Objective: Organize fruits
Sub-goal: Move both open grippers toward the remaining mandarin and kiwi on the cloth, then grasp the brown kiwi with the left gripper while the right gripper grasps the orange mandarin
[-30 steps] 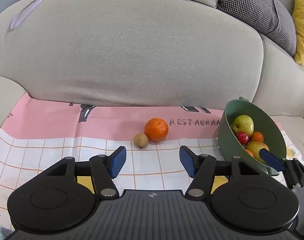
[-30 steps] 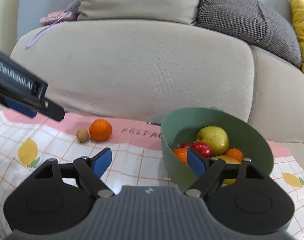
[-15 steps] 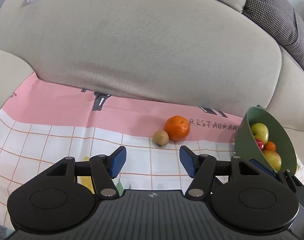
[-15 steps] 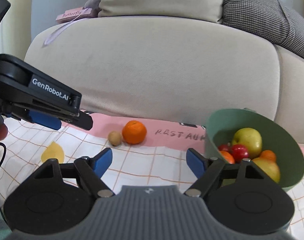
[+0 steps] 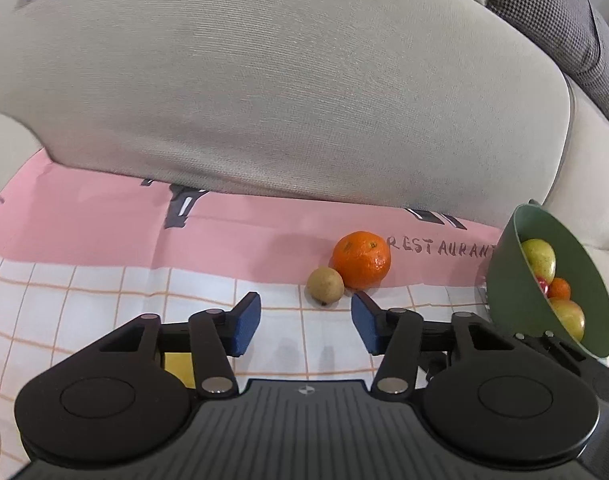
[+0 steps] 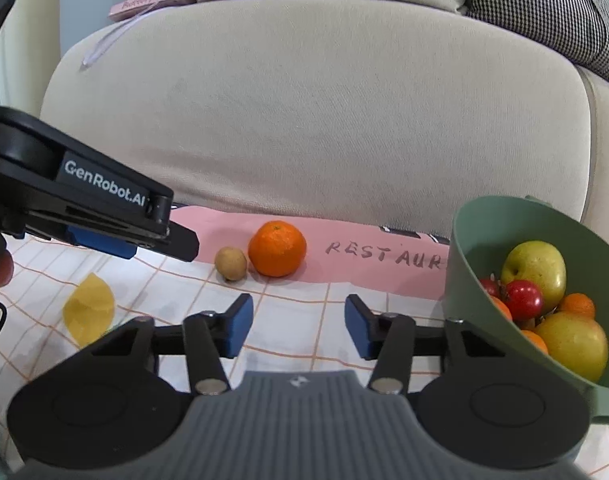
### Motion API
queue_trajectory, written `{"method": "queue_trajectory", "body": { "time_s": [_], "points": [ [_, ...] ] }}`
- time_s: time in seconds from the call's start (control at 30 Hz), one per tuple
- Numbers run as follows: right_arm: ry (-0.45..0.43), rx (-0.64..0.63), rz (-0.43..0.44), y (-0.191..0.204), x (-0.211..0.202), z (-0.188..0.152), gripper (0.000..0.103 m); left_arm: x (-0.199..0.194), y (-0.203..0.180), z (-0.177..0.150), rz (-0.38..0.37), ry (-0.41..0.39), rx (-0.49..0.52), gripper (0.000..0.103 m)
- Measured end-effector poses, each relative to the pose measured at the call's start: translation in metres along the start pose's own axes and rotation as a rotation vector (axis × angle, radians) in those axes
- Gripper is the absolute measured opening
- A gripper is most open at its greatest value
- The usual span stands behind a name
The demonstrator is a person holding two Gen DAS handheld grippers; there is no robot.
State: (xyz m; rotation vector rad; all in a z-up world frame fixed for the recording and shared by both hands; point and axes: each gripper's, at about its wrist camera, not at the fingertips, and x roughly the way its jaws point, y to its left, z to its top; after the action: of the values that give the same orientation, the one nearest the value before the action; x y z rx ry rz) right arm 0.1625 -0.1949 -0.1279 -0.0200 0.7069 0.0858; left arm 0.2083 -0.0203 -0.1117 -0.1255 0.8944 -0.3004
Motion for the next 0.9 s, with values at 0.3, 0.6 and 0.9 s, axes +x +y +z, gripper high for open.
{"method": "queue_trajectory", "body": {
  "time_s": [0.3, 0.6, 0.9],
  "points": [
    [-0.011, 0.018, 0.008, -0.010, 0.019, 0.003, 0.041, 0.030, -0.010, 0.003, -0.025, 0.019, 0.063, 0.055],
    [-0.004, 0.005, 0.016, -0.012, 0.027, 0.000, 0.041, 0.050, -0.016, 0.000, -0.008, 0.027, 0.138, 0.049],
    [-0.007, -0.007, 0.033, -0.010, 0.035, -0.001, 0.041, 0.056, -0.013, 0.002, -0.029, 0.031, 0.129, 0.032]
  ]
}}
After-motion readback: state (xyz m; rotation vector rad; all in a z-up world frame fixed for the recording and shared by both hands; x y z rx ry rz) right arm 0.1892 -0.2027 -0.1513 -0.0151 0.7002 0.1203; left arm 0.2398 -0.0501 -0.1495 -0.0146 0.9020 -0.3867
